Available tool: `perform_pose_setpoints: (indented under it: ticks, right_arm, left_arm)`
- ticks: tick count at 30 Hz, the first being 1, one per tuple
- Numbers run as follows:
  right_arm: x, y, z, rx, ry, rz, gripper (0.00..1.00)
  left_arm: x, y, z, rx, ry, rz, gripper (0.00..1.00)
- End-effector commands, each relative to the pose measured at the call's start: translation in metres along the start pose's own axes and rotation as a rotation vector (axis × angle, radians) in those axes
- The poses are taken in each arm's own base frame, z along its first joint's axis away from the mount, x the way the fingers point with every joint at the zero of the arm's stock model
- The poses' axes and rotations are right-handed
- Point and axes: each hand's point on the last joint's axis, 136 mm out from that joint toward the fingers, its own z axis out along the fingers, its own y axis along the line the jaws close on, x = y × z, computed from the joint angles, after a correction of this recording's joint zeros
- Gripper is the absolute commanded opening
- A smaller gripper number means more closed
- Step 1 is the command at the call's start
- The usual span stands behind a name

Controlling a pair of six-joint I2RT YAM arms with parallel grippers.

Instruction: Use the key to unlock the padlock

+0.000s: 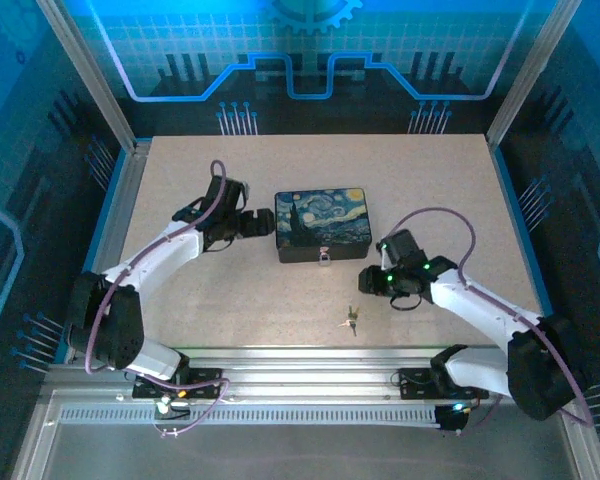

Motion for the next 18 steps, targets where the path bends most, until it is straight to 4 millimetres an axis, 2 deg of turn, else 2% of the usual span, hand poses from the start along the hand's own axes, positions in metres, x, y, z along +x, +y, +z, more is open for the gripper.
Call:
perform_pose_setpoints:
  ticks: [1, 4, 8, 18]
  right_arm:
    - [0.034, 0.000, 0.005, 0.043, 0.090, 0.076, 0.45]
    - [0.052, 0.001, 0.009, 0.082, 0.135, 0.093, 0.45]
    - [0.066, 0.002, 0.016, 0.086, 0.174, 0.143, 0.45]
    - [0.071, 0.013, 0.036, 0.044, 0.180, 0.199, 0.40]
  left_arm:
    - [0.016, 0.012, -0.005, -0.032, 0.013, -0.077, 0.92]
    - [0.026, 0.014, -0.002, -0.027, 0.026, -0.102, 0.92]
    - [0.033, 0.013, -0.001, -0.028, 0.042, -0.104, 0.92]
    - [0.029, 0.013, -0.004, -0.041, 0.041, -0.056, 0.93]
